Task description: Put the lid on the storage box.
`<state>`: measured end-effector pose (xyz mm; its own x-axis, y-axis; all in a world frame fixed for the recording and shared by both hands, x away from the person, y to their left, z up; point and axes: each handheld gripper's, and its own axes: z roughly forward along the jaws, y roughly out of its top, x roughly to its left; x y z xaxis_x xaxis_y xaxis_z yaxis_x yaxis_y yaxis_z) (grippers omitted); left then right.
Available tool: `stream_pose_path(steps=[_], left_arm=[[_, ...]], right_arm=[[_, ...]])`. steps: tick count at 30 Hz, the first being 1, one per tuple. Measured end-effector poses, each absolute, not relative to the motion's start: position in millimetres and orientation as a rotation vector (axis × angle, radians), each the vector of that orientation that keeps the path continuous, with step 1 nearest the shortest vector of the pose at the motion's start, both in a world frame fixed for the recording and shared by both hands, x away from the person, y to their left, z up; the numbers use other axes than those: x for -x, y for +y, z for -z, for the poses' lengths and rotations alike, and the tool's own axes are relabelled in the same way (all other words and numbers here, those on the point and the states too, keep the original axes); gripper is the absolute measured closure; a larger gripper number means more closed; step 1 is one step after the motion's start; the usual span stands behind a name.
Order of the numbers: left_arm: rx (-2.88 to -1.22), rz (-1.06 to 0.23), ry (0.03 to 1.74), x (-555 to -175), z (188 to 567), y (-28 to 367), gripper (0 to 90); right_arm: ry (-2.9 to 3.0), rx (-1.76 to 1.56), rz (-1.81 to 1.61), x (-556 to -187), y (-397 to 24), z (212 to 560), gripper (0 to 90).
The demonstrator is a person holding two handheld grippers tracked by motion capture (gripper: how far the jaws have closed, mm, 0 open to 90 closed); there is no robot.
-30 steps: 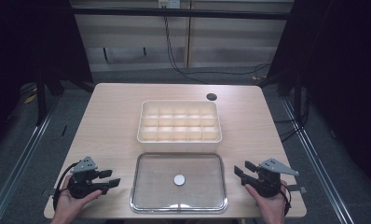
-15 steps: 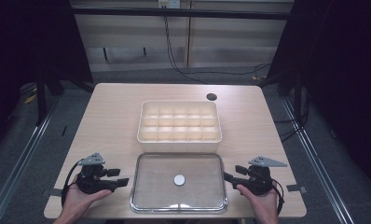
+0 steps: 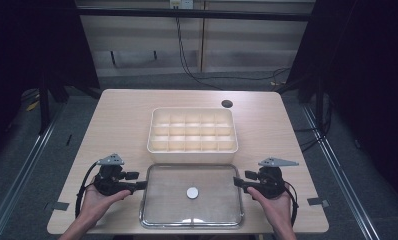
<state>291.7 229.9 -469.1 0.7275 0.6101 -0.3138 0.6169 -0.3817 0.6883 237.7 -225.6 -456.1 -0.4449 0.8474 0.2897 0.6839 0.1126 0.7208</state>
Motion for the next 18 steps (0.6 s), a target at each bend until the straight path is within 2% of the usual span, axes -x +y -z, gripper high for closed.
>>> stream_pose_path(steps=[1, 8, 9, 18], left_arm=[[-2.088, 0.034, 0.942, -292, 475, 231, 43.8], [-2.125, -0.005, 0.933, -289, 478, 230, 46.5], [-2.130, -0.001, 0.933, -288, 480, 228, 47.0], [-2.167, 0.025, 0.933, -285, 491, 223, 45.9]], right_arm=[[2.197, -1.542, -1.231, -243, -225, 460, 43.3], [2.218, -1.567, -1.177, -248, -224, 476, 46.6], [2.200, -1.577, -1.167, -248, -225, 479, 50.2], [2.167, -1.619, -1.158, -253, -227, 492, 50.5]])
